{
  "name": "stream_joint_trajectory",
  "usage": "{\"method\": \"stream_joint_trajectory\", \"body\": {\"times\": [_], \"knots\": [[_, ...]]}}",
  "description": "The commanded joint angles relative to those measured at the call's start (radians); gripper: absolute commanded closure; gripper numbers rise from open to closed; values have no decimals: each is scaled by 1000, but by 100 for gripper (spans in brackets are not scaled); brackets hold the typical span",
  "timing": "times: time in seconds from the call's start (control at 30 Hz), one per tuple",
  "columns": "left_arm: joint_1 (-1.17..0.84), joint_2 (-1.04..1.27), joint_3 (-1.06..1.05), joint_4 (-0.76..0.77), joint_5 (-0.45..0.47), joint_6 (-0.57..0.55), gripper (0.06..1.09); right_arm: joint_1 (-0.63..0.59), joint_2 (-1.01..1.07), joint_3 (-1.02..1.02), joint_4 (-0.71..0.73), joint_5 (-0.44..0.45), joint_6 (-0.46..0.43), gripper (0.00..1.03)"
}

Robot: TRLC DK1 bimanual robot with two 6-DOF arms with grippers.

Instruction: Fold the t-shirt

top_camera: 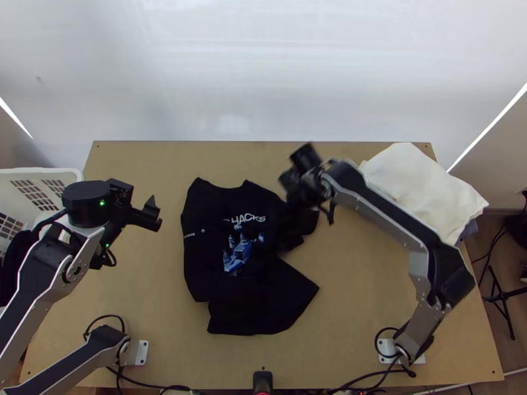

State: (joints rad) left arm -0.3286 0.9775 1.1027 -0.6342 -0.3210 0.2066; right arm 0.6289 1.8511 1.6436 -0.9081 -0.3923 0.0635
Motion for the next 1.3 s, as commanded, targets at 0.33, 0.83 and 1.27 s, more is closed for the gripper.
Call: {"method": "stream_joint_trajectory", "body": {"times": [0.33, 0.83, 1.27], "knots": [[2, 61, 36, -22, 3, -26, 10, -258, 365, 407, -37, -321, 94, 37], [-23, 93, 56, -38, 3, -61, 10, -262, 415, 340, -146, -327, -19, 41], [-26, 110, 74, -38, 3, -62, 10, -233, 401, 274, -155, -293, -68, 41]]}}
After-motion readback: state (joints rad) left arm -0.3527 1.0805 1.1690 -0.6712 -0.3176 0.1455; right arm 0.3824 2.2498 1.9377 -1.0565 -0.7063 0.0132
